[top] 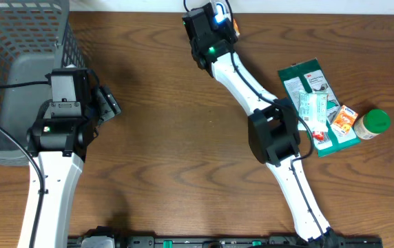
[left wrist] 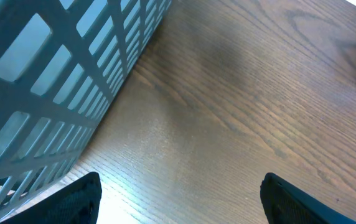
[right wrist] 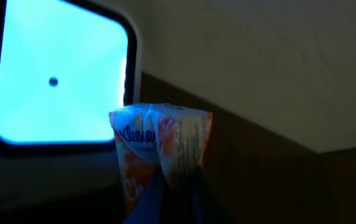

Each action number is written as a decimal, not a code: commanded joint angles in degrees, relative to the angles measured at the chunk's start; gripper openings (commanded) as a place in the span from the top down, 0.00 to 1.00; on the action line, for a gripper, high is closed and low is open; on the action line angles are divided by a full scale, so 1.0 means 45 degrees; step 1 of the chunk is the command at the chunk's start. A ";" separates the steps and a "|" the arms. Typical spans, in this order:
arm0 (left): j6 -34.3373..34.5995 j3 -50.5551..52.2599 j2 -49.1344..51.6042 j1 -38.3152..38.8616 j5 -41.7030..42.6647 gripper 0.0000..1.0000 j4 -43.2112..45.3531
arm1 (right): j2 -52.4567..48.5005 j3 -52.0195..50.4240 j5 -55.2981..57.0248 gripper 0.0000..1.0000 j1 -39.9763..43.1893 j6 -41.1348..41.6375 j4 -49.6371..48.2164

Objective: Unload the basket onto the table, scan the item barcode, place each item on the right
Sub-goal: 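Hold the tissue pack in front of the scanner with the right gripper, then carry the tissue pack right toward the gloves pack pile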

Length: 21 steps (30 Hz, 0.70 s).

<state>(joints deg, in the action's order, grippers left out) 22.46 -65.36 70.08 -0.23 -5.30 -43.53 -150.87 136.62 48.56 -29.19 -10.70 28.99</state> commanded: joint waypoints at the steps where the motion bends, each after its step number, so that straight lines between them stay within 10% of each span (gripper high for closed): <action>1: -0.0078 0.0000 0.0005 -0.0053 -0.0170 0.17 -0.0039 | 0.2195 0.0039 -0.0996 0.99 -0.0112 0.2030 0.1073; 21: -0.0078 0.0000 0.0005 -0.0053 -0.0170 0.17 -0.0039 | 0.4677 -0.0073 -0.7057 0.99 0.4920 0.4138 1.2366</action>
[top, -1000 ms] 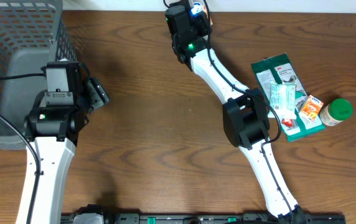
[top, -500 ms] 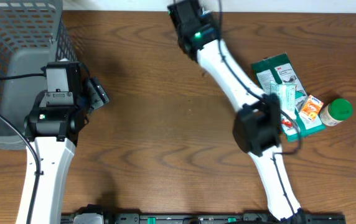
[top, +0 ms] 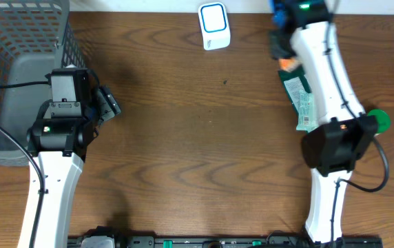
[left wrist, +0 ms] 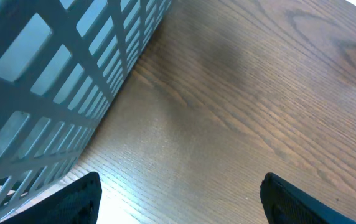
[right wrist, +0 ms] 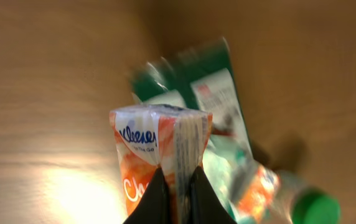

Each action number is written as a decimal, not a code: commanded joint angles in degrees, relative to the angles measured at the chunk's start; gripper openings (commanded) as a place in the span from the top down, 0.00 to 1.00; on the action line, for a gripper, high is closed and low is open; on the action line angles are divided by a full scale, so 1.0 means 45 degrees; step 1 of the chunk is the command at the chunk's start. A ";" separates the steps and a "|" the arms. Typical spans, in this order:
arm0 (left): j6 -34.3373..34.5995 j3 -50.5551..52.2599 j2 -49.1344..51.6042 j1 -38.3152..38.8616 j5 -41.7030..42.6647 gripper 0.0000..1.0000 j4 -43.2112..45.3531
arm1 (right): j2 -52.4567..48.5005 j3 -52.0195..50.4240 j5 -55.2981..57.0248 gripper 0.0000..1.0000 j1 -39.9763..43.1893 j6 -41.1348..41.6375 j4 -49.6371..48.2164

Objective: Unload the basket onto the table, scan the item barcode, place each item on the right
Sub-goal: 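Carry the tissue pack right toward the gloves pack pile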

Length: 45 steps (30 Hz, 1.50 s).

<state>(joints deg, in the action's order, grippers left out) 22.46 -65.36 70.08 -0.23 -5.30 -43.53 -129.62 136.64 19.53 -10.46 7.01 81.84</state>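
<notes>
My right gripper (right wrist: 177, 179) is shut on an orange and white Kleenex tissue pack (right wrist: 156, 146), held above the table at the back right (top: 290, 63). The white scanner (top: 214, 26) with its blue screen lies at the back centre, well left of the pack. My left gripper (left wrist: 178, 202) stands open over bare wood beside the basket, with nothing between its fingers (left wrist: 72, 200).
A grey mesh basket (top: 18, 62) fills the left side. Under the right arm lie a green flat package (top: 300, 96) and a green-lidded jar (top: 379, 120); the right wrist view shows the package (right wrist: 196, 87) and the lid (right wrist: 315, 208) below the held pack.
My right gripper has moved from in front of the scanner's lit screen to the right, over the green package, still shut on the tissue pack. The left arm has not moved.
</notes>
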 commanded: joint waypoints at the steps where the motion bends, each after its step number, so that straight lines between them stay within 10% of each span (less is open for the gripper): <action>1: -0.0078 0.0000 0.0005 -0.0053 -0.0170 0.17 -0.0039 | -0.0058 -0.0092 -0.0602 0.99 0.1069 0.0209 0.0933; 17: -0.0078 0.0000 0.0005 -0.0053 -0.0170 0.17 -0.0039 | -0.0107 -0.3881 -0.0301 0.98 0.3623 0.0238 0.0724; 20: -0.0078 0.0000 0.0005 -0.0053 -0.0170 0.17 -0.0039 | -0.0107 -0.4522 -0.0359 0.43 0.3662 0.0019 0.0131; 23: -0.0078 0.0000 0.0005 -0.0053 -0.0170 0.17 -0.0039 | -0.0107 -0.4663 -0.0355 0.26 0.3657 -0.0102 0.0015; 32: -0.0078 0.0000 0.0005 -0.0053 -0.0170 0.17 -0.0039 | -0.0107 -0.4658 -0.1156 0.01 0.3638 -0.0636 -0.0102; 45: -0.0078 0.0000 0.0005 -0.0053 -0.0170 0.17 -0.0039 | -0.0107 -0.4658 -0.3162 0.01 0.3638 -0.0627 -0.0384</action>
